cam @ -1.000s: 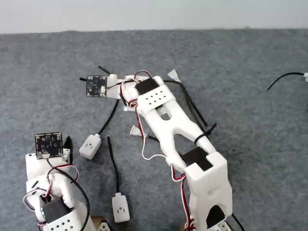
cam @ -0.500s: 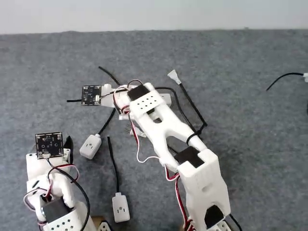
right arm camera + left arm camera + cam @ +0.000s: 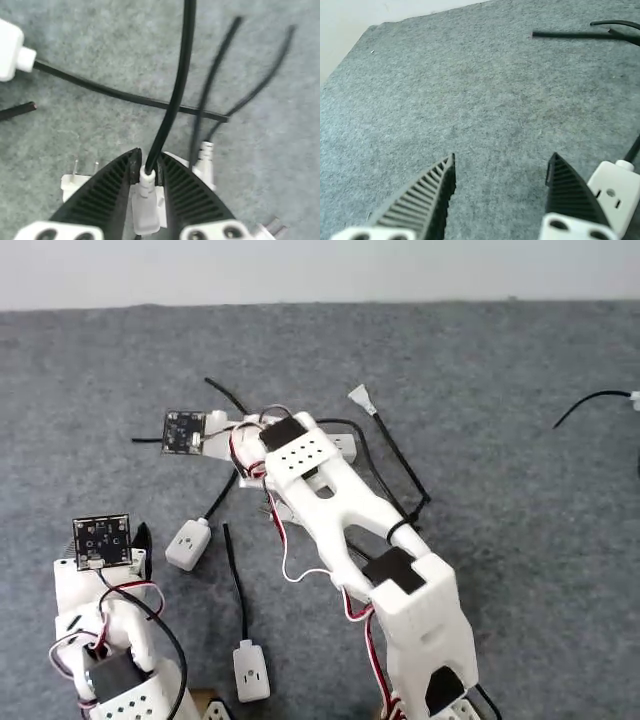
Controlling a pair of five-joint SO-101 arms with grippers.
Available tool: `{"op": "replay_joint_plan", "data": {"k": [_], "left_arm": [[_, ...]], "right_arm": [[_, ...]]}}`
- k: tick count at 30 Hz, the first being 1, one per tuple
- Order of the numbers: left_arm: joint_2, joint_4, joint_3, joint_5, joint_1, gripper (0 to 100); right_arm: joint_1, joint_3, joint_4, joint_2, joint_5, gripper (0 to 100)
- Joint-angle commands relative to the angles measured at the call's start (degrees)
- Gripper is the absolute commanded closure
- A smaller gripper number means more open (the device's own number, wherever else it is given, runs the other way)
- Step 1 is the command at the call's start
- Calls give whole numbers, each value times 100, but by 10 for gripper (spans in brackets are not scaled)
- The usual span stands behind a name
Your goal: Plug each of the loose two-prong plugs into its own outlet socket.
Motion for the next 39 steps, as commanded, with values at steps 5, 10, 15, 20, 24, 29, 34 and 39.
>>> {"op": "replay_joint_plan", "data": {"k": [5,10,15,20,24,29,34,39], "left_arm": [[-9,-167,4,-62,-18,719],[-9,-167,13,-62,-18,719],[-9,-167,13,-62,-18,719],[-9,-167,13,-62,-18,719],[-9,-167,22,-62,-18,719],[-9,-167,22,-62,-18,719],[-9,-167,22,-62,-9,719],[-9,-167,57,-62,9,719]], "right_arm": [[532,-167,-4,-919,-343,989],[286,-97,171,-453,-730,986],[31,-273,215,989,-1108,809],[154,-1213,980,1385,-1134,809],[127,-1934,1666,1174,-1556,831],[101,-2760,2325,602,-1899,831],[22,-3341,3099,-48,-1899,834],[66,-3420,3934,-505,-1899,836]]}}
